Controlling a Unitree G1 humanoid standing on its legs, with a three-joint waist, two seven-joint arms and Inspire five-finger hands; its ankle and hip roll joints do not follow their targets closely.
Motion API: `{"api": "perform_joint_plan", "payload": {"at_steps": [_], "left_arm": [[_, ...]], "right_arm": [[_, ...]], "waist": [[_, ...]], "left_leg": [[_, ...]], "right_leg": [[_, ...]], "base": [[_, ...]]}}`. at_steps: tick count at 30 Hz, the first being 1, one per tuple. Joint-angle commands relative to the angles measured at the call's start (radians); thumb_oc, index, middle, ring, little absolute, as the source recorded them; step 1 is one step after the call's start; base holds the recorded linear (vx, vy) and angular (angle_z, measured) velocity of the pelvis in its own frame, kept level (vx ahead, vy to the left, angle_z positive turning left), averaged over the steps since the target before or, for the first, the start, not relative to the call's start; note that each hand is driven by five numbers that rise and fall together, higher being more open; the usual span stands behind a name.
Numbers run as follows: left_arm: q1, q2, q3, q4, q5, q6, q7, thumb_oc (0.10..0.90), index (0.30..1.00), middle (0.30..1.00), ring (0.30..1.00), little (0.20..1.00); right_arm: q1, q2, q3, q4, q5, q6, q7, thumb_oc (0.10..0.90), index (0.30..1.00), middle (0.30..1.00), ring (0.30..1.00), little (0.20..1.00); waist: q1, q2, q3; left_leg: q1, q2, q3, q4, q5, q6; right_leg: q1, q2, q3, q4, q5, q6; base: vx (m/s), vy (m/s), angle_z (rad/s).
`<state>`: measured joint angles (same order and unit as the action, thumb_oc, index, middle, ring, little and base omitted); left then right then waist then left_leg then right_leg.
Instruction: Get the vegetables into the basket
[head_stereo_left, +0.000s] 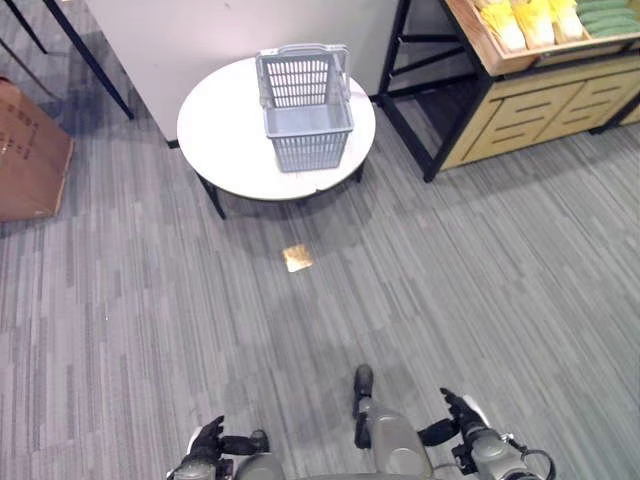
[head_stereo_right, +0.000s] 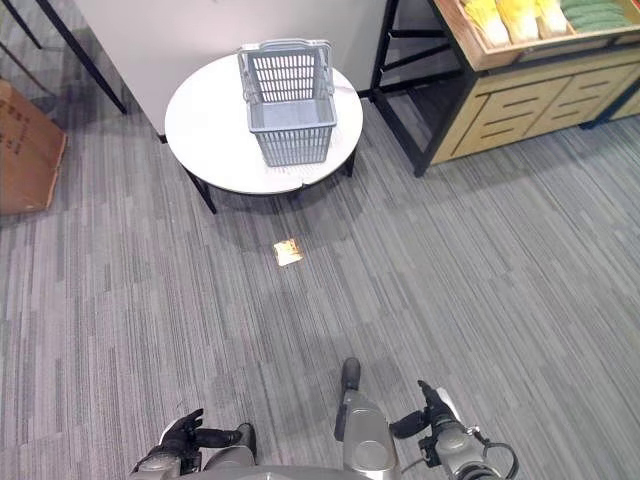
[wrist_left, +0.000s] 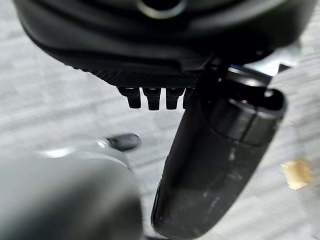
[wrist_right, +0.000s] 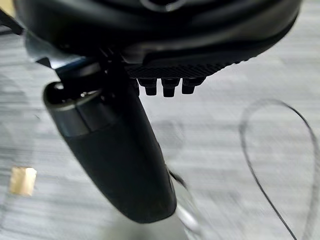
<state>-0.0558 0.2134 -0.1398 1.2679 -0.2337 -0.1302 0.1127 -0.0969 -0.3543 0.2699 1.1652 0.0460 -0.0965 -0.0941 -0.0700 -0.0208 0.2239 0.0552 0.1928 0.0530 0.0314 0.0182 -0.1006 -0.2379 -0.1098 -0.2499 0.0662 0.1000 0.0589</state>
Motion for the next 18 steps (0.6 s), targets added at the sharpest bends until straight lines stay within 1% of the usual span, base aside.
{"api": "perform_joint_plan", "payload": {"at_steps": [1,2,3,4,5,6,7,8,9,11,12,13,14,15,16,17,18], "left_arm": [[-0.022,0.044,0.001,-0.013,0.012,-0.017,0.020,0.900,1.000,1.000,1.000,1.000],[-0.031,0.041,-0.006,-0.022,0.007,-0.018,0.022,0.900,1.000,1.000,1.000,1.000],[-0.036,0.042,-0.009,-0.026,0.002,-0.018,0.018,0.900,1.000,1.000,1.000,1.000],[-0.036,0.042,-0.009,-0.026,0.001,-0.018,0.018,0.900,1.000,1.000,1.000,1.000],[-0.039,0.042,-0.015,-0.027,-0.002,-0.019,0.019,0.900,1.000,1.000,1.000,1.000],[-0.046,0.041,-0.021,-0.028,-0.004,-0.020,0.018,0.900,1.000,1.000,1.000,1.000],[-0.050,0.037,-0.030,-0.030,-0.003,-0.021,0.018,0.900,1.000,1.000,1.000,1.000],[-0.047,0.040,-0.034,-0.031,0.001,-0.021,0.019,0.900,1.000,1.000,1.000,1.000],[-0.041,0.040,-0.033,-0.033,0.001,-0.022,0.023,0.900,1.000,1.000,1.000,1.000],[-0.033,0.041,-0.033,-0.034,0.001,-0.022,0.028,0.900,1.000,1.000,1.000,1.000],[-0.029,0.042,-0.033,-0.032,0.005,-0.024,0.031,0.900,1.000,1.000,1.000,1.000],[-0.026,0.044,-0.034,-0.029,0.005,-0.025,0.031,0.900,1.000,1.000,1.000,1.000],[-0.023,0.048,-0.030,-0.024,0.009,-0.025,0.029,0.900,1.000,1.000,1.000,1.000],[-0.019,0.050,-0.029,-0.019,0.012,-0.024,0.029,0.900,1.000,1.000,1.000,1.000],[-0.013,0.052,-0.025,-0.012,0.017,-0.019,0.023,0.900,1.000,1.000,1.000,1.000],[-0.007,0.055,-0.024,-0.009,0.024,-0.015,0.022,0.900,1.000,1.000,1.000,1.000],[-0.007,0.063,-0.024,-0.008,0.030,-0.015,0.019,0.900,1.000,1.000,1.000,1.000]], "right_arm": [[-0.001,-0.006,0.020,-0.008,0.010,-0.030,-0.005,0.900,1.000,1.000,1.000,1.000],[-0.001,-0.013,0.019,-0.005,0.011,-0.029,-0.006,0.900,1.000,1.000,1.000,1.000],[0.002,-0.016,0.014,0.004,0.013,-0.029,-0.007,0.900,1.000,1.000,1.000,1.000],[0.002,-0.016,0.014,0.004,0.012,-0.029,-0.007,0.900,1.000,1.000,1.000,1.000],[0.005,-0.019,0.010,0.011,0.014,-0.030,-0.010,0.900,1.000,1.000,1.000,1.000],[0.003,-0.020,0.006,0.022,0.018,-0.028,-0.011,0.900,1.000,1.000,1.000,1.000],[0.006,-0.021,-0.001,0.039,0.022,-0.025,-0.014,0.900,1.000,1.000,1.000,1.000],[0.012,-0.022,-0.007,0.051,0.022,-0.022,-0.016,0.900,1.000,1.000,1.000,1.000],[0.016,-0.022,-0.007,0.051,0.020,-0.021,-0.019,0.900,1.000,1.000,1.000,1.000],[0.022,-0.023,-0.007,0.052,0.015,-0.021,-0.024,0.900,1.000,1.000,1.000,1.000],[0.026,-0.021,-0.007,0.059,0.011,-0.020,-0.028,0.900,1.000,1.000,1.000,1.000],[0.026,-0.021,-0.005,0.060,0.006,-0.019,-0.027,0.900,1.000,1.000,1.000,1.000],[0.028,-0.021,-0.008,0.065,0.003,-0.019,-0.026,0.900,1.000,1.000,1.000,1.000],[0.033,-0.017,-0.011,0.071,0.000,-0.018,-0.024,0.900,1.000,1.000,1.000,1.000],[0.043,-0.010,-0.018,0.078,-0.006,-0.017,-0.019,0.900,1.000,1.000,1.000,1.000],[0.053,-0.003,-0.017,0.083,-0.013,-0.014,-0.019,0.900,1.000,1.000,1.000,1.000],[0.057,0.002,-0.019,0.086,-0.016,-0.013,-0.015,0.900,1.000,1.000,1.000,1.000]], "waist": [[-0.006,-0.012,-0.017],[-0.004,-0.014,-0.009],[-0.001,-0.020,-0.006],[-0.001,-0.020,-0.005],[0.002,-0.024,0.002],[0.007,-0.027,0.008],[0.011,-0.026,0.009],[0.015,-0.022,-0.001],[0.023,-0.018,-0.005],[0.038,-0.003,-0.009],[0.050,0.010,-0.012],[0.059,0.010,-0.015],[0.068,0.010,-0.019],[0.071,0.007,-0.022],[0.072,0.005,-0.038],[0.077,-0.003,-0.042],[0.078,-0.011,-0.047]], "left_leg": [[-0.043,-0.086,-0.034,0.199,0.010,-0.032],[-0.078,-0.082,-0.036,0.287,0.036,-0.043],[-0.103,-0.087,-0.040,0.321,0.062,-0.044],[-0.104,-0.087,-0.041,0.323,0.061,-0.045],[-0.135,-0.086,-0.036,0.347,0.071,-0.043],[-0.165,-0.094,-0.037,0.343,0.069,-0.037],[-0.202,-0.099,-0.019,0.299,0.049,-0.025],[-0.242,-0.093,0.010,0.203,0.017,-0.008],[-0.258,-0.086,0.014,0.134,0.020,-0.004],[-0.282,-0.057,0.013,0.022,0.089,-0.011],[-0.318,-0.037,0.004,-0.037,0.158,-0.022],[-0.324,-0.027,-0.009,-0.074,0.180,-0.031],[-0.337,-0.019,-0.015,-0.097,0.193,-0.039],[-0.335,-0.011,-0.005,-0.091,0.208,-0.045],[-0.318,-0.012,0.016,-0.086,0.188,-0.035],[-0.309,-0.017,0.028,-0.086,0.196,-0.034],[-0.304,-0.027,0.030,-0.086,0.188,-0.025]], "right_leg": [[-0.011,-0.059,0.029,0.008,0.044,0.077],[0.008,-0.053,0.023,0.007,0.030,0.061],[0.024,-0.053,0.018,0.004,0.016,0.051],[0.025,-0.053,0.017,0.004,0.016,0.051],[0.042,-0.054,0.014,0.000,0.007,0.046],[0.060,-0.054,0.014,-0.007,0.001,0.045],[0.083,-0.058,0.009,-0.019,-0.009,0.051],[0.109,-0.061,0.005,-0.033,-0.027,0.061],[0.120,-0.061,0.008,-0.035,-0.036,0.065],[0.150,-0.051,0.023,-0.033,-0.062,0.068],[0.170,-0.043,0.033,-0.039,-0.072,0.071],[0.192,-0.043,0.048,-0.042,-0.081,0.073],[0.218,-0.044,0.061,-0.046,-0.092,0.076],[0.240,-0.049,0.067,-0.046,-0.099,0.081],[0.259,-0.058,0.076,-0.039,-0.115,0.088],[0.270,-0.070,0.075,-0.037,-0.111,0.093],[0.263,-0.077,0.089,-0.025,-0.108,0.098]], "base": [[0.18,-0.235,0.15],[0.18,-0.215,0.23],[0.13,-0.145,0.22],[0.10,-0.094,0.21],[0.09,-0.077,0.06],[0.17,-0.110,0.09],[0.27,-0.060,0.14],[0.31,0.008,0.37],[0.34,0.089,0.61],[0.31,0.147,0.49],[0.34,0.171,-0.32],[0.38,0.197,-0.66],[0.39,0.210,-0.58],[0.43,0.273,-0.47],[0.38,0.253,-0.55],[0.34,0.271,-0.57],[0.25,0.221,-0.60]]}}
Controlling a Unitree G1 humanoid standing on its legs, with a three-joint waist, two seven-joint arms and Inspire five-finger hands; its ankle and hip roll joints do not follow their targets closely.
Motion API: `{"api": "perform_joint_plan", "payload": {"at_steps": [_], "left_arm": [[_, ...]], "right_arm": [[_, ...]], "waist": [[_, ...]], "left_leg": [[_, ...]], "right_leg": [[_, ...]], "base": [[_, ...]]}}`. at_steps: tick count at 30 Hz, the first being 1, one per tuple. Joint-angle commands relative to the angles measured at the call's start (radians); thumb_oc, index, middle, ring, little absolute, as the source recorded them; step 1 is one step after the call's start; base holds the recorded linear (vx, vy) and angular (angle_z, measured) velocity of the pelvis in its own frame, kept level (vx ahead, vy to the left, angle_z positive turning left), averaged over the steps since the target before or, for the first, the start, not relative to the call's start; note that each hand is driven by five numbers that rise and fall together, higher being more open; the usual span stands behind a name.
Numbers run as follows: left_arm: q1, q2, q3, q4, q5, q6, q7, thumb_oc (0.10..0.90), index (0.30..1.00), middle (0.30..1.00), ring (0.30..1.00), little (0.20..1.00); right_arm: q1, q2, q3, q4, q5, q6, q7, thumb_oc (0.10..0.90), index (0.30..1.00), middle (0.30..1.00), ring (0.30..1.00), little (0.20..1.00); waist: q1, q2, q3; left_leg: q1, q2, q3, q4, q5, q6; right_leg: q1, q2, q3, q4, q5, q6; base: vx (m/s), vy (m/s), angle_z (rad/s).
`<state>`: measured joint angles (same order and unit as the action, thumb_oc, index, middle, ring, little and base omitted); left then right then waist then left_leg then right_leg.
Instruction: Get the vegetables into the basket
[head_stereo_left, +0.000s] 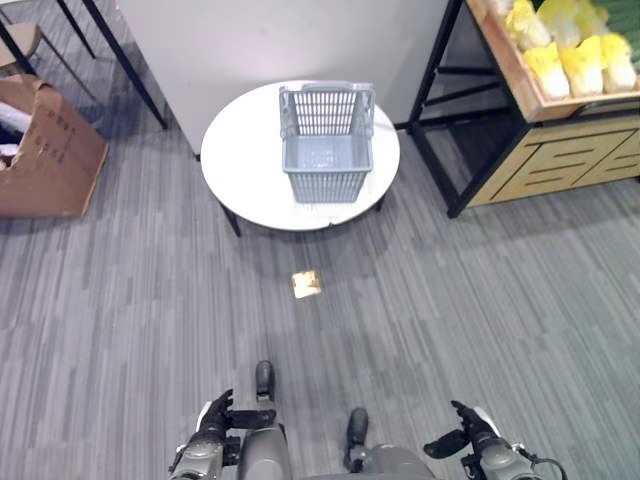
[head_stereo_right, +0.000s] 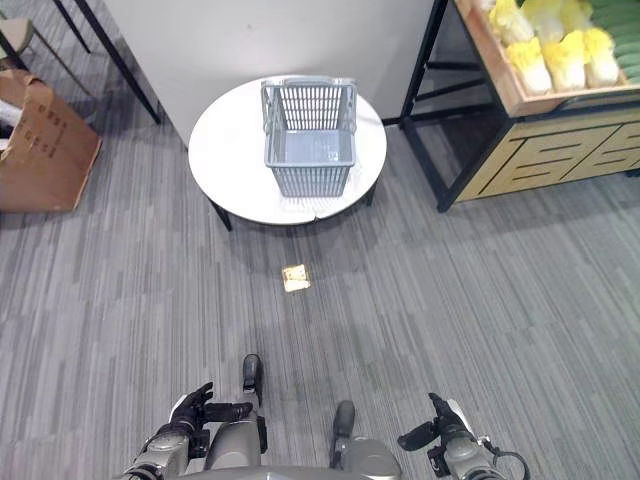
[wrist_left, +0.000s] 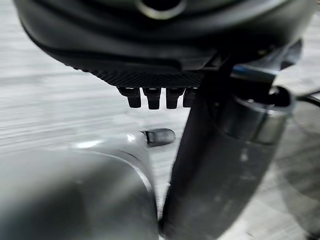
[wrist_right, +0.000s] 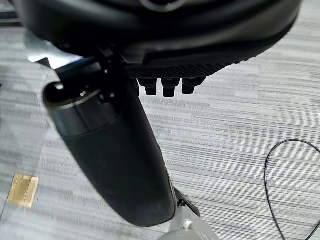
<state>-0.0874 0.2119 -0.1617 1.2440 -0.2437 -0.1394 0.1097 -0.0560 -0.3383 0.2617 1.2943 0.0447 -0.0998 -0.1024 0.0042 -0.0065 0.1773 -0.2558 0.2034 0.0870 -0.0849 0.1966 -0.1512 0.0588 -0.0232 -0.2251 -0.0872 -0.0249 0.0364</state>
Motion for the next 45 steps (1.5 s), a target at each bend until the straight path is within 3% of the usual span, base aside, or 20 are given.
{"api": "perform_joint_plan", "payload": {"at_steps": [1,5,10,14,18,19,22,23,28,32,36,40,41,42,45], "left_arm": [[0.024,0.072,-0.001,0.020,0.046,-0.004,0.019,0.900,1.000,1.000,1.000,1.000],[0.016,0.098,0.002,0.014,0.057,-0.005,0.021,0.900,1.000,1.000,1.000,1.000],[0.002,0.113,0.009,0.002,0.053,-0.005,0.021,0.900,1.000,1.000,1.000,1.000],[0.000,0.120,0.018,0.008,0.053,0.001,0.024,0.900,1.000,1.000,1.000,1.000],[0.003,0.120,0.025,0.023,0.056,0.006,0.018,0.900,1.000,1.000,1.000,1.000],[0.002,0.117,0.027,0.038,0.062,0.010,0.012,0.900,1.000,1.000,1.000,1.000],[0.010,0.104,0.025,0.048,0.072,0.012,0.005,0.900,1.000,1.000,1.000,1.000],[0.020,0.081,0.027,0.066,0.082,0.014,-0.004,0.900,1.000,1.000,1.000,1.000],[0.033,0.055,0.031,0.082,0.084,0.021,-0.011,0.900,1.000,1.000,1.000,1.000],[0.039,0.039,0.024,0.076,0.084,0.021,-0.008,0.900,1.000,1.000,1.000,1.000],[0.012,0.034,-0.002,0.042,0.060,0.010,-0.009,0.900,1.000,1.000,1.000,1.000],[0.002,0.036,-0.010,0.035,0.055,0.009,-0.005,0.900,1.000,1.000,1.000,1.000],[0.006,0.035,-0.016,0.034,0.054,0.005,0.006,0.900,1.000,1.000,1.000,1.000],[0.009,0.034,-0.022,0.038,0.055,0.005,0.010,0.900,1.000,1.000,1.000,1.000],[0.014,0.039,-0.026,0.042,0.059,0.005,0.003,0.900,1.000,1.000,1.000,1.000]], "right_arm": [[0.019,-0.007,-0.014,-0.040,-0.018,-0.008,-0.007,0.900,1.000,1.000,1.000,1.000],[0.013,0.017,-0.015,-0.033,-0.018,-0.001,-0.006,0.900,1.000,1.000,1.000,1.000],[0.005,0.034,-0.008,-0.054,-0.012,-0.003,0.000,0.900,1.000,1.000,1.000,1.000],[-0.007,0.043,0.000,-0.077,-0.007,-0.006,0.000,0.900,1.000,1.000,1.000,1.000],[-0.013,0.047,0.006,-0.086,0.000,-0.008,0.001,0.900,1.000,1.000,1.000,1.000],[-0.020,0.050,0.010,-0.087,0.006,-0.010,0.000,0.900,1.000,1.000,1.000,1.000],[-0.028,0.053,0.018,-0.096,0.013,-0.014,0.000,0.900,1.000,1.000,1.000,1.000],[-0.022,0.053,0.023,-0.099,0.011,-0.013,0.008,0.900,1.000,1.000,1.000,1.000],[-0.012,0.043,0.013,-0.080,0.006,-0.006,0.016,0.900,1.000,1.000,1.000,1.000],[-0.009,0.020,0.006,-0.080,0.014,-0.009,0.015,0.900,1.000,1.000,1.000,1.000],[-0.017,-0.011,0.007,-0.079,0.019,-0.016,0.012,0.900,1.000,1.000,1.000,1.000],[-0.014,-0.022,-0.003,-0.063,0.024,-0.011,0.003,0.900,1.000,1.000,1.000,1.000],[-0.010,-0.020,-0.003,-0.057,0.023,-0.009,-0.002,0.900,1.000,1.000,1.000,1.000],[-0.006,-0.021,-0.001,-0.050,0.021,-0.009,-0.001,0.900,1.000,1.000,1.000,1.000],[-0.007,-0.013,-0.003,-0.043,0.014,-0.007,0.006,0.900,1.000,1.000,1.000,1.000]], "waist": [[-0.003,-0.036,-0.004],[-0.011,-0.080,-0.003],[-0.012,-0.088,0.000],[-0.010,-0.082,0.016],[-0.022,-0.078,0.024],[-0.032,-0.076,0.032],[-0.049,-0.079,0.040],[-0.080,-0.076,0.042],[-0.079,-0.071,0.020],[-0.082,-0.049,-0.005],[-0.071,-0.058,0.022],[-0.066,-0.058,0.024],[-0.058,-0.046,0.008],[-0.049,-0.032,0.005],[-0.055,-0.025,0.001]], "left_leg": [[0.018,-0.050,0.011,0.023,0.000,0.035],[0.040,-0.109,0.061,0.071,-0.065,0.087],[0.044,-0.144,0.075,0.117,-0.122,0.121],[0.102,-0.162,0.101,0.110,-0.163,0.151],[0.156,-0.164,0.113,0.070,-0.166,0.149],[0.179,-0.163,0.112,0.062,-0.174,0.144],[0.224,-0.160,0.102,0.056,-0.197,0.131],[0.279,-0.163,0.073,0.065,-0.238,0.118],[0.316,-0.158,0.053,0.088,-0.275,0.097],[0.307,-0.120,0.030,0.163,-0.239,0.056],[0.184,-0.138,-0.039,0.412,-0.157,0.005],[0.132,-0.104,-0.023,0.311,-0.164,0.022],[0.115,-0.072,-0.032,0.158,-0.153,0.029],[0.093,-0.061,-0.053,0.092,-0.097,0.023],[0.115,-0.068,-0.045,0.102,-0.108,0.032]], "right_leg": [[-0.039,-0.175,0.072,0.143,0.036,0.129],[-0.076,-0.232,0.118,0.211,0.187,0.168],[-0.108,-0.255,0.121,0.293,0.267,0.175],[-0.154,-0.282,0.045,0.415,0.326,0.174],[-0.215,-0.256,0.016,0.402,0.301,0.171],[-0.262,-0.238,-0.009,0.344,0.263,0.165],[-0.295,-0.215,-0.021,0.204,0.248,0.169],[-0.341,-0.195,0.041,0.108,0.281,0.185],[-0.297,-0.183,0.021,0.086,0.252,0.165],[-0.254,-0.149,-0.014,0.087,0.211,0.132],[-0.212,-0.142,-0.017,0.076,0.181,0.090],[-0.175,-0.151,-0.023,0.056,0.160,0.098],[-0.171,-0.149,-0.012,0.052,0.144,0.112],[-0.163,-0.147,-0.003,0.056,0.136,0.117],[-0.149,-0.156,0.023,0.083,0.124,0.115]], "base": [[0.24,0.272,-0.33],[0.17,0.254,-0.08],[0.15,0.228,-0.04],[0.18,0.235,-0.01],[0.16,0.082,-0.18],[0.20,0.007,0.03],[0.34,-0.080,0.02],[0.53,-0.176,0.28],[0.28,-0.164,0.55],[0.18,-0.192,0.21],[0.09,-0.159,0.05],[0.11,-0.006,0.13],[0.20,0.140,0.11],[0.25,0.163,-0.05],[0.15,0.141,-0.35]]}}
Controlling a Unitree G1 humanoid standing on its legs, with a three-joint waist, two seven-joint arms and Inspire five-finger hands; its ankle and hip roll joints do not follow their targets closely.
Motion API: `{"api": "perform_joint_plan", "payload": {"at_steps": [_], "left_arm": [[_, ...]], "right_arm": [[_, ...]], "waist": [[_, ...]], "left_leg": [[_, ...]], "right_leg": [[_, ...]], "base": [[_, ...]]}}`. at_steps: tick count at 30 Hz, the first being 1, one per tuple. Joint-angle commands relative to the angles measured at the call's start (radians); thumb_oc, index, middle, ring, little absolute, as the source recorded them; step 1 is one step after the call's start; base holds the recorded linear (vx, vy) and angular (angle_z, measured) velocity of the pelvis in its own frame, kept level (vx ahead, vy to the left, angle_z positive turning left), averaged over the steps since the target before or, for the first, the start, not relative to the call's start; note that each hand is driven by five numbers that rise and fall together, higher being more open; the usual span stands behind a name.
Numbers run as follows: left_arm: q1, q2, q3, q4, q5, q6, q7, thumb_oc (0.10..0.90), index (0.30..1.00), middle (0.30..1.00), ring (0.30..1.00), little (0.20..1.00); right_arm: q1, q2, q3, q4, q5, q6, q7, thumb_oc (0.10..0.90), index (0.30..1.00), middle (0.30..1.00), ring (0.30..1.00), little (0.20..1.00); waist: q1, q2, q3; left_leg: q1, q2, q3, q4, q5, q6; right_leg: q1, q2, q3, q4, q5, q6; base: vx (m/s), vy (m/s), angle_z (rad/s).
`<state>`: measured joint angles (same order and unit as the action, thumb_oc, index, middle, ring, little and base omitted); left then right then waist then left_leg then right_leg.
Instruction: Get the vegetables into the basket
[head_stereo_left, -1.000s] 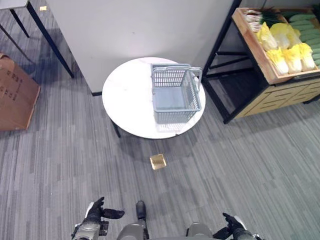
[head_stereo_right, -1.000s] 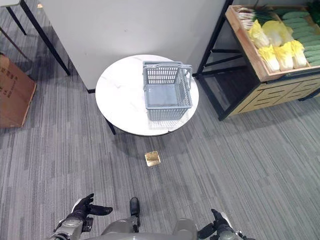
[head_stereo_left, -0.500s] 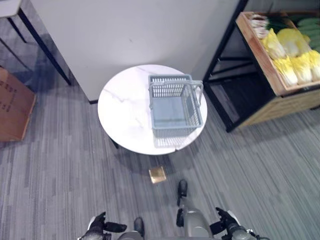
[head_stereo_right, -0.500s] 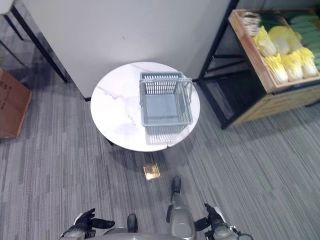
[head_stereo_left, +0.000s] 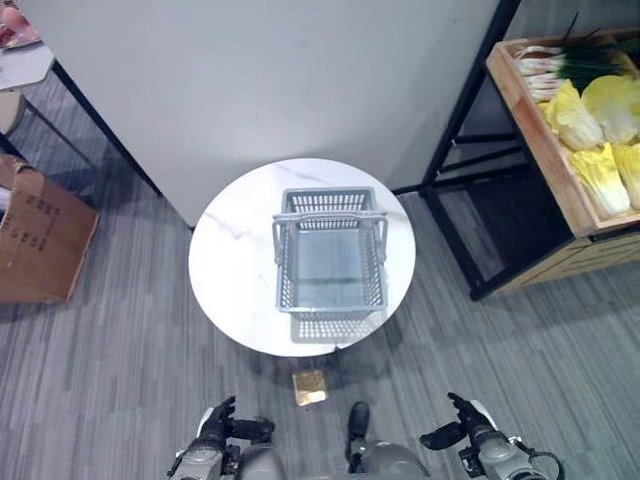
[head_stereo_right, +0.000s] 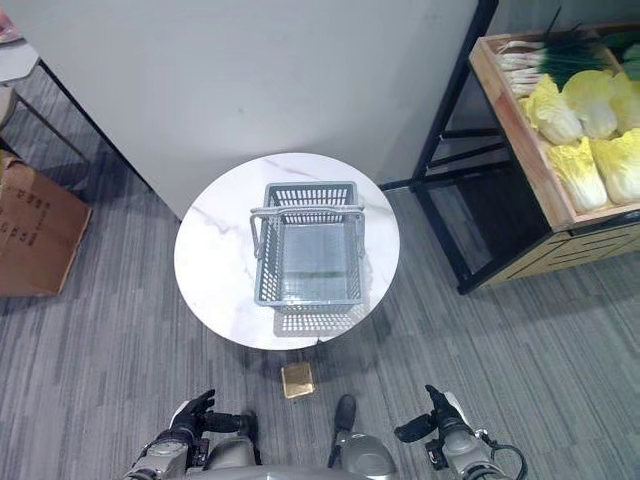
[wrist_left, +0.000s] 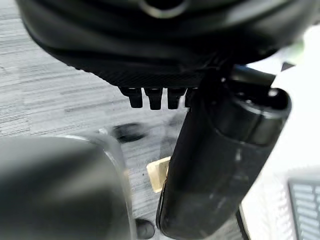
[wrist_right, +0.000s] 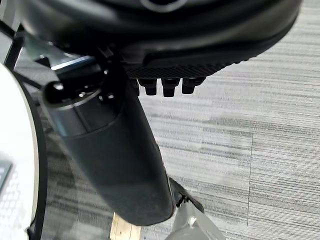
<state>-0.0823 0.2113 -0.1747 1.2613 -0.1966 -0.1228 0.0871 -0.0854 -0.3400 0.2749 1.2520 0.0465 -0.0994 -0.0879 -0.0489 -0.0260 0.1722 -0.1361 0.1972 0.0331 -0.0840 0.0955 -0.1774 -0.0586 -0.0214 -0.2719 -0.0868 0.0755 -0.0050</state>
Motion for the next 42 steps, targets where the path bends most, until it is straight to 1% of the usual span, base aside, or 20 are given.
{"api": "perform_joint_plan", "payload": {"at_steps": [1,4,11,15,16,17,20,22,23,24,25,26,27,28,33,35,37,38,39,42], "left_arm": [[0.013,0.041,-0.010,0.025,0.017,-0.010,0.021,0.900,1.000,1.000,1.000,1.000],[0.016,0.050,-0.021,0.018,0.046,-0.009,0.011,0.900,1.000,1.000,1.000,1.000],[0.013,0.067,-0.004,0.033,0.048,-0.006,0.017,0.900,1.000,1.000,1.000,1.000],[0.028,0.067,0.019,0.059,0.038,-0.004,0.027,0.900,1.000,1.000,1.000,1.000],[0.039,0.060,0.025,0.061,0.025,-0.006,0.042,0.900,1.000,1.000,1.000,1.000],[0.039,0.060,0.025,0.061,0.025,-0.006,0.042,0.900,1.000,1.000,1.000,1.000],[0.058,0.066,0.021,0.059,0.027,0.000,0.036,0.900,1.000,1.000,1.000,1.000],[0.065,0.067,0.009,0.045,0.022,-0.004,0.032,0.900,1.000,1.000,1.000,1.000],[0.067,0.065,0.003,0.035,0.017,-0.007,0.029,0.900,1.000,1.000,1.000,1.000],[0.069,0.060,-0.008,0.028,0.007,-0.010,0.023,0.900,1.000,1.000,1.000,1.000],[0.067,0.060,-0.007,0.028,0.005,-0.011,0.025,0.900,1.000,1.000,1.000,1.000],[0.074,0.057,0.017,0.021,0.006,-0.011,0.031,0.900,1.000,1.000,1.000,1.000],[0.074,0.057,0.016,0.021,0.006,-0.011,0.031,0.900,1.000,1.000,1.000,1.000],[0.078,0.054,0.027,0.012,0.002,-0.011,0.034,0.900,1.000,1.000,1.000,1.000],[0.075,0.055,0.047,0.008,0.033,-0.005,0.028,0.900,1.000,1.000,1.000,1.000],[0.073,0.059,0.049,0.016,0.049,0.005,0.023,0.900,1.000,1.000,1.000,1.000],[0.073,0.059,0.052,0.016,0.050,0.005,0.023,0.900,1.000,1.000,1.000,1.000],[0.075,0.062,0.046,0.022,0.055,0.014,0.014,0.900,1.000,1.000,1.000,1.000],[0.075,0.061,0.048,0.022,0.055,0.014,0.014,0.900,1.000,1.000,1.000,1.000],[0.076,0.067,0.036,0.026,0.055,0.017,0.014,0.900,1.000,1.000,1.000,1.000]], "right_arm": [[0.025,-0.006,-0.020,-0.001,0.011,-0.006,-0.009,0.900,1.000,1.000,1.000,1.000],[0.028,0.011,-0.011,-0.006,-0.003,-0.001,0.000,0.900,1.000,1.000,1.000,1.000],[0.023,0.034,-0.001,-0.014,-0.002,0.002,0.000,0.900,1.000,1.000,1.000,1.000],[0.032,0.041,-0.063,0.039,0.048,0.004,-0.026,0.900,1.000,1.000,1.000,1.000],[0.028,0.022,-0.133,0.094,0.091,0.007,-0.075,0.900,1.000,1.000,1.000,1.000],[0.028,0.021,-0.133,0.094,0.091,0.007,-0.075,0.900,1.000,1.000,1.000,1.000],[0.005,-0.100,-0.237,0.161,0.096,0.021,-0.119,0.900,1.000,1.000,1.000,1.000],[-0.030,-0.189,-0.278,0.159,0.086,0.021,-0.154,0.900,1.000,1.000,1.000,1.000],[-0.045,-0.207,-0.278,0.157,0.081,0.020,-0.156,0.900,1.000,1.000,1.000,1.000],[-0.089,-0.276,-0.281,0.112,0.054,0.011,-0.191,0.900,1.000,1.000,1.000,1.000],[-0.103,-0.299,-0.270,0.068,0.031,0.005,-0.206,0.900,1.000,1.000,1.000,1.000],[-0.110,-0.403,-0.257,-0.305,-0.114,-0.002,-0.275,0.900,1.000,1.000,1.000,1.000],[-0.109,-0.402,-0.259,-0.308,-0.115,0.000,-0.275,0.900,1.000,1.000,1.000,1.000],[-0.096,-0.429,-0.269,-0.437,-0.166,0.003,-0.287,0.900,1.000,1.000,1.000,1.000],[-0.149,-0.535,-0.242,-0.770,-0.327,-0.037,-0.287,0.900,1.000,1.000,1.000,1.000],[-0.218,-0.553,-0.171,-0.899,-0.358,-0.057,-0.236,0.900,1.000,1.000,1.000,1.000],[-0.221,-0.553,-0.168,-0.899,-0.358,-0.056,-0.236,0.900,1.000,1.000,1.000,1.000],[-0.337,-0.544,-0.035,-1.020,-0.331,-0.086,-0.152,0.900,1.000,1.000,1.000,1.000],[-0.341,-0.544,-0.032,-1.018,-0.330,-0.086,-0.152,0.900,1.000,1.000,1.000,1.000],[-0.447,-0.519,0.081,-1.040,-0.294,-0.093,-0.101,0.900,1.000,1.000,1.000,1.000]], "waist": [[-0.002,-0.008,0.001],[-0.001,-0.013,-0.006],[0.002,-0.025,-0.012],[-0.011,-0.035,-0.025],[-0.015,-0.037,-0.035],[-0.014,-0.037,-0.035],[-0.012,-0.040,-0.048],[-0.010,-0.043,-0.051],[-0.009,-0.042,-0.049],[-0.008,-0.043,-0.050],[-0.010,-0.044,-0.050],[-0.018,-0.047,-0.052],[-0.018,-0.047,-0.054],[-0.021,-0.048,-0.056],[-0.006,-0.049,-0.060],[0.013,-0.052,-0.063],[0.011,-0.051,-0.062],[0.035,-0.053,-0.060],[0.033,-0.053,-0.059],[0.052,-0.054,-0.052]], "left_leg": [[0.013,-0.068,0.024,0.079,-0.012,0.063],[0.059,-0.093,0.056,0.043,-0.027,0.082],[0.084,-0.106,0.082,0.001,-0.030,0.095],[0.096,-0.104,0.100,-0.003,-0.042,0.092],[0.102,-0.098,0.109,-0.003,-0.047,0.087],[0.102,-0.098,0.109,-0.003,-0.047,0.087],[0.111,-0.094,0.107,-0.003,-0.052,0.084],[0.113,-0.093,0.110,-0.003,-0.052,0.082],[0.113,-0.093,0.111,-0.003,-0.053,0.082],[0.112,-0.093,0.111,-0.003,-0.052,0.082],[0.112,-0.092,0.112,-0.003,-0.052,0.082],[0.118,-0.089,0.118,-0.003,-0.056,0.081],[0.114,-0.090,0.117,-0.003,-0.053,0.082],[0.114,-0.089,0.118,-0.003,-0.054,0.082],[0.113,-0.087,0.113,-0.003,-0.054,0.082],[0.111,-0.085,0.111,-0.003,-0.051,0.079],[0.112,-0.085,0.110,-0.003,-0.051,0.079],[0.108,-0.081,0.106,-0.003,-0.046,0.075],[0.108,-0.081,0.105,-0.003,-0.046,0.074],[0.101,-0.079,0.100,-0.003,-0.041,0.069]], "right_leg": [[-0.031,-0.159,0.077,0.084,0.029,0.159],[-0.033,-0.175,0.104,0.074,0.049,0.174],[-0.044,-0.190,0.122,0.051,0.075,0.196],[-0.041,-0.192,0.131,0.026,0.091,0.205],[-0.034,-0.193,0.131,0.008,0.096,0.209],[-0.034,-0.192,0.131,0.008,0.096,0.209],[-0.020,-0.195,0.120,0.000,0.096,0.216],[-0.017,-0.197,0.119,0.000,0.099,0.220],[-0.017,-0.198,0.120,0.000,0.101,0.221],[-0.019,-0.199,0.122,0.000,0.105,0.224],[-0.020,-0.198,0.124,0.000,0.106,0.224],[-0.021,-0.195,0.131,0.000,0.108,0.226],[-0.024,-0.196,0.131,0.000,0.109,0.225],[-0.025,-0.196,0.132,0.000,0.110,0.226],[-0.022,-0.197,0.126,0.000,0.107,0.224],[-0.018,-0.197,0.119,0.000,0.103,0.222],[-0.017,-0.197,0.118,0.000,0.102,0.222],[-0.012,-0.196,0.107,0.000,0.095,0.219],[-0.011,-0.196,0.106,0.000,0.095,0.219],[-0.011,-0.195,0.099,0.000,0.092,0.216]], "base": [[0.12,0.164,-0.42],[0.08,0.196,-0.31],[0.01,0.084,-0.08],[0.02,0.030,-0.14],[0.02,-0.005,-0.12],[0.03,-0.022,-0.08],[0.02,-0.015,-0.02],[0.00,0.000,0.00],[0.00,0.000,0.00],[0.00,0.000,0.00],[-0.01,0.027,-0.09],[-0.01,0.013,-0.10],[0.00,0.012,-0.15],[0.00,0.008,-0.14],[0.01,-0.001,-0.02],[0.01,-0.016,0.07],[0.01,-0.016,0.13],[0.01,-0.023,0.10],[0.00,0.000,0.00],[-0.02,-0.018,0.11]]}}
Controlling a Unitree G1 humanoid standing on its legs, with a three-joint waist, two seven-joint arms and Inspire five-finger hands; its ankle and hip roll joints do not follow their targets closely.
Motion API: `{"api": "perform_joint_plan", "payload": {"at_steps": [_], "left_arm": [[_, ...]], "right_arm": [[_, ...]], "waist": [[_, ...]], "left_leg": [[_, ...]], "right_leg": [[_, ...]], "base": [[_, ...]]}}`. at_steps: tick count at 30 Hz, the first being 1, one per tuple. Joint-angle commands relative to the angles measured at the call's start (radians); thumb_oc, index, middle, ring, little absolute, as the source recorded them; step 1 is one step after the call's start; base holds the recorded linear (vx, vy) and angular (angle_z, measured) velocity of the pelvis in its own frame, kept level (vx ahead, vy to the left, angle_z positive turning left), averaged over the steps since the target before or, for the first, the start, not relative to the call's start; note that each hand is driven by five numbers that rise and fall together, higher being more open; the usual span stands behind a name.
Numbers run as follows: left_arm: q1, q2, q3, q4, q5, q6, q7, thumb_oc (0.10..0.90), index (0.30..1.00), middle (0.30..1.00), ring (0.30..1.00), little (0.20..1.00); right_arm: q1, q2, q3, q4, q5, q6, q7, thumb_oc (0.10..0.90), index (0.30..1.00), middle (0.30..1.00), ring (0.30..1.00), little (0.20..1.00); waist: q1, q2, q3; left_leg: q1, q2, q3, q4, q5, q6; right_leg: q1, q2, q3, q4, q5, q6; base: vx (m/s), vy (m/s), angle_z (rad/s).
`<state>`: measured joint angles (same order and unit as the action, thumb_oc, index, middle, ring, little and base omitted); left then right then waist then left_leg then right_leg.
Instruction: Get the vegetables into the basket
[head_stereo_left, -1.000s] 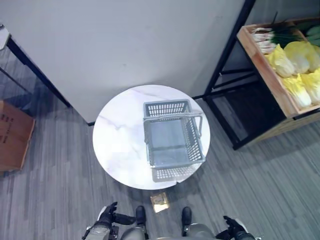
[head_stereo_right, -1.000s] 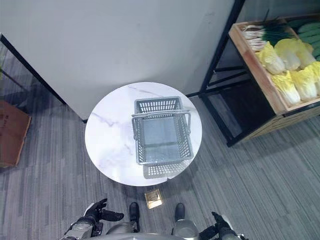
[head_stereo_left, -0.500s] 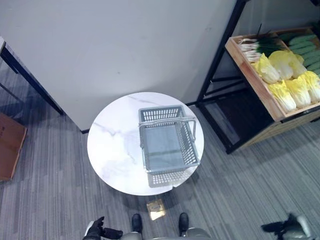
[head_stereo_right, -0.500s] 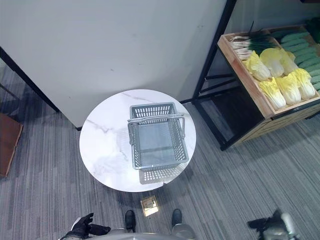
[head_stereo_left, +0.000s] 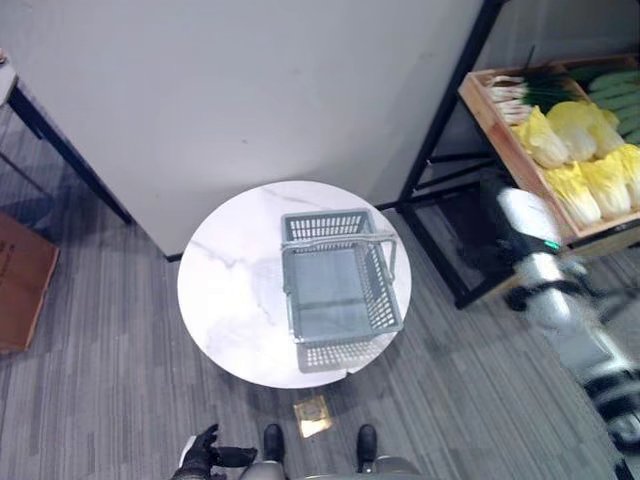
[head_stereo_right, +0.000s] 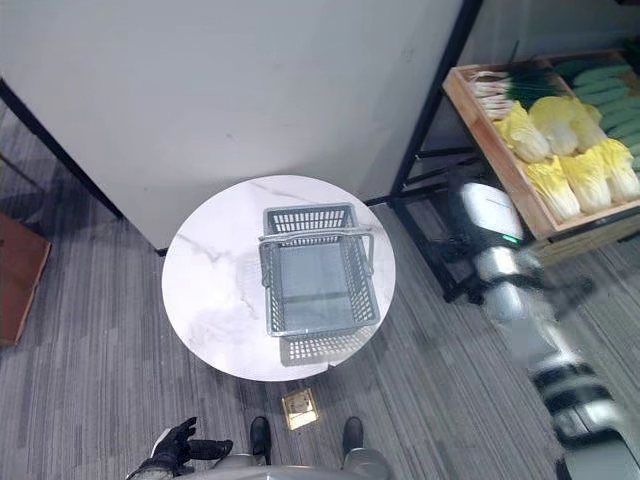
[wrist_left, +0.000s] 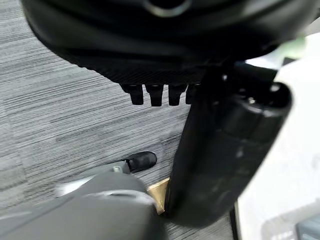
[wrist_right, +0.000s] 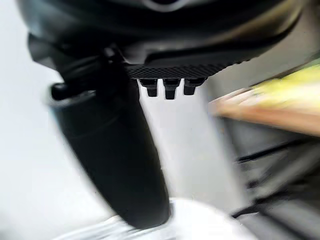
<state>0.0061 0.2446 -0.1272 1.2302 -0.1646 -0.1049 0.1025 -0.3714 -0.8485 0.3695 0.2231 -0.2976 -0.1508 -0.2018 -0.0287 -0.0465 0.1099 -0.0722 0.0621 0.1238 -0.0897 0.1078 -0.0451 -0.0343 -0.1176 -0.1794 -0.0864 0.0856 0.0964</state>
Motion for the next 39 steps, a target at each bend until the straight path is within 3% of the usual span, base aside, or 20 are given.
{"api": "perform_joint_plan", "payload": {"at_steps": [1,8,16,22,28,29,39], "left_arm": [[-0.012,0.035,-0.018,0.058,0.022,-0.002,0.000,0.900,1.000,1.000,1.000,1.000],[-0.016,0.036,-0.056,0.052,-0.013,-0.009,0.016,0.900,1.000,1.000,1.000,1.000],[-0.033,0.042,-0.069,0.058,-0.033,-0.015,0.031,0.900,1.000,1.000,1.000,1.000],[-0.057,0.044,-0.098,0.052,-0.060,-0.026,0.039,0.900,1.000,1.000,1.000,1.000],[-0.060,0.040,-0.108,0.051,-0.067,-0.027,0.045,0.900,1.000,1.000,1.000,1.000],[-0.062,0.038,-0.111,0.048,-0.069,-0.027,0.045,0.900,1.000,1.000,1.000,1.000],[-0.069,0.033,-0.124,0.045,-0.073,-0.028,0.049,0.900,1.000,1.000,1.000,1.000]], "right_arm": [[-0.205,0.001,0.029,0.009,0.063,-0.042,0.023,0.900,1.000,1.000,1.000,1.000],[-0.460,0.061,0.244,0.177,0.062,-0.017,0.048,0.900,1.000,1.000,1.000,1.000],[-0.588,0.132,0.311,0.310,0.051,0.007,0.031,0.900,1.000,1.000,1.000,1.000],[-0.678,0.157,0.390,0.523,-0.013,0.039,0.024,0.900,1.000,1.000,1.000,1.000],[-0.688,0.179,0.393,0.601,-0.019,0.049,0.012,0.900,1.000,1.000,1.000,1.000],[-0.689,0.185,0.394,0.614,-0.021,0.052,0.008,0.400,0.300,0.300,0.300,0.300],[-0.686,0.243,0.412,0.675,-0.064,0.061,0.007,0.400,0.300,0.300,0.300,0.300]], "waist": [[0.037,-0.034,0.014],[0.063,-0.039,0.041],[0.080,-0.041,0.060],[0.097,-0.038,0.081],[0.100,-0.035,0.084],[0.101,-0.033,0.085],[0.107,-0.027,0.085]], "left_leg": [[0.033,0.057,0.007,0.002,-0.051,-0.064],[0.009,0.065,-0.004,0.002,-0.036,-0.070],[-0.021,0.068,-0.016,0.002,-0.024,-0.072],[-0.055,0.070,-0.032,0.002,-0.010,-0.078],[-0.064,0.072,-0.035,0.002,-0.007,-0.078],[-0.065,0.072,-0.035,0.002,-0.007,-0.078],[-0.066,0.068,-0.039,0.002,-0.008,-0.076]], "right_leg": [[-0.037,-0.098,0.005,-0.001,0.081,0.112],[-0.051,-0.094,-0.005,-0.001,0.084,0.107],[-0.075,-0.088,-0.007,-0.001,0.088,0.103],[-0.099,-0.087,-0.017,-0.001,0.091,0.101],[-0.109,-0.083,-0.013,-0.001,0.090,0.099],[-0.112,-0.082,-0.010,-0.001,0.089,0.098],[-0.109,-0.083,-0.015,-0.001,0.085,0.097]], "base": [[-0.02,-0.014,0.10],[-0.03,-0.019,0.10],[-0.01,-0.006,0.04],[0.00,-0.003,0.01],[0.00,-0.004,0.03],[0.00,0.000,0.00],[0.00,0.000,0.00]]}}
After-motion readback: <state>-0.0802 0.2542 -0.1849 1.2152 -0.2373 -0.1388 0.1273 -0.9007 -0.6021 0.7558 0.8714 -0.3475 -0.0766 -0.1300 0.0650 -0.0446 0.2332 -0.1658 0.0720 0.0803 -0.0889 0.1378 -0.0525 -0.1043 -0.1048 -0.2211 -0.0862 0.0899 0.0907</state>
